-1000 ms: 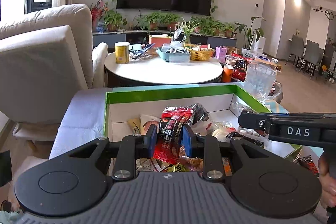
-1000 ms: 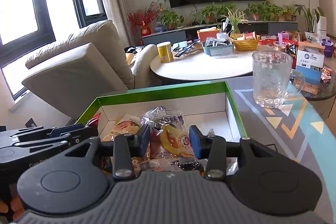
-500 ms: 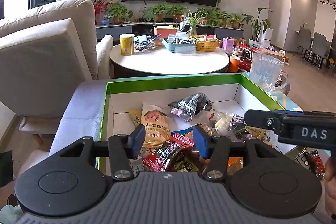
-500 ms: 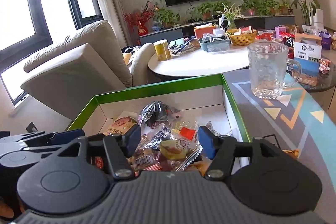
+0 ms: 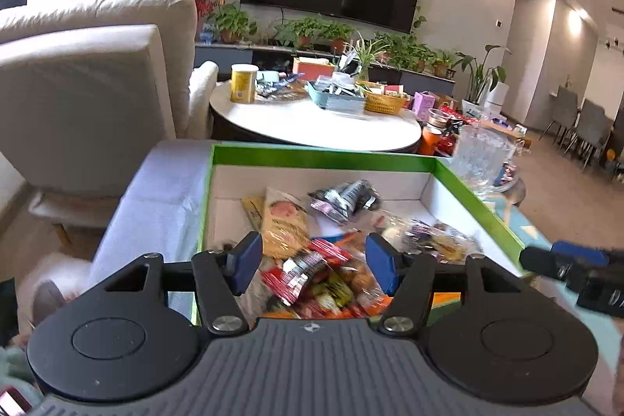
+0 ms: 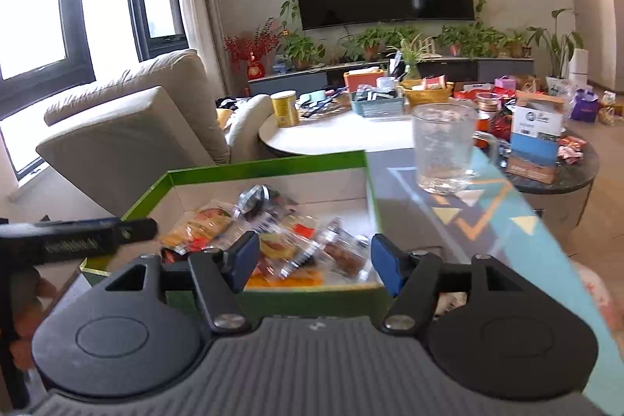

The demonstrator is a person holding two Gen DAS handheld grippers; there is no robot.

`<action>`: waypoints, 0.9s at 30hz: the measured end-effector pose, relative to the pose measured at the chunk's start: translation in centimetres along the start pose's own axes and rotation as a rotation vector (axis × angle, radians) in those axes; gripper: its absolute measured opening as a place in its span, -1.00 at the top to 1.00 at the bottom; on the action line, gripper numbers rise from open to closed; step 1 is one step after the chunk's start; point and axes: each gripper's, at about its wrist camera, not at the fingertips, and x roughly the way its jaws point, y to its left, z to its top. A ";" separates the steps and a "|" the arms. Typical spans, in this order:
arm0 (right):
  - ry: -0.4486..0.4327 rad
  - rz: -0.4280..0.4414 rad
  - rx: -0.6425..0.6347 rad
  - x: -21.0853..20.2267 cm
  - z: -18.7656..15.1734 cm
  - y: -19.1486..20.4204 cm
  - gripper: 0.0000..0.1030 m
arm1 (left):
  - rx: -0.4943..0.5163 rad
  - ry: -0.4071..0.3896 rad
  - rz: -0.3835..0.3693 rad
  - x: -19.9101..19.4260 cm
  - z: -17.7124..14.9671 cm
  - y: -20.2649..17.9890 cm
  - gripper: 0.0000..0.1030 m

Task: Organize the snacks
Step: 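Move the right gripper from the box toward the remaining snacks on the table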

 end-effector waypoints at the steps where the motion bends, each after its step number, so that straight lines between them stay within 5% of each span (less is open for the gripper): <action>1: 0.008 -0.009 0.002 0.0 -0.3 -0.3 0.15 | 0.006 -0.001 -0.009 -0.2 0.0 -0.4 -0.08; 9: 0.097 -0.094 0.005 0.0 -3.2 -2.6 0.15 | 0.115 -0.042 -0.063 -2.3 -0.4 -4.2 -0.09; 20: 0.150 -0.176 -0.001 1.0 -4.9 -5.2 0.14 | 0.151 0.018 -0.071 -1.9 -1.7 -5.8 -0.09; 27: 0.112 -0.159 -0.014 1.8 -2.5 -7.2 0.14 | 0.174 0.061 -0.151 -2.1 -2.9 -6.7 -0.09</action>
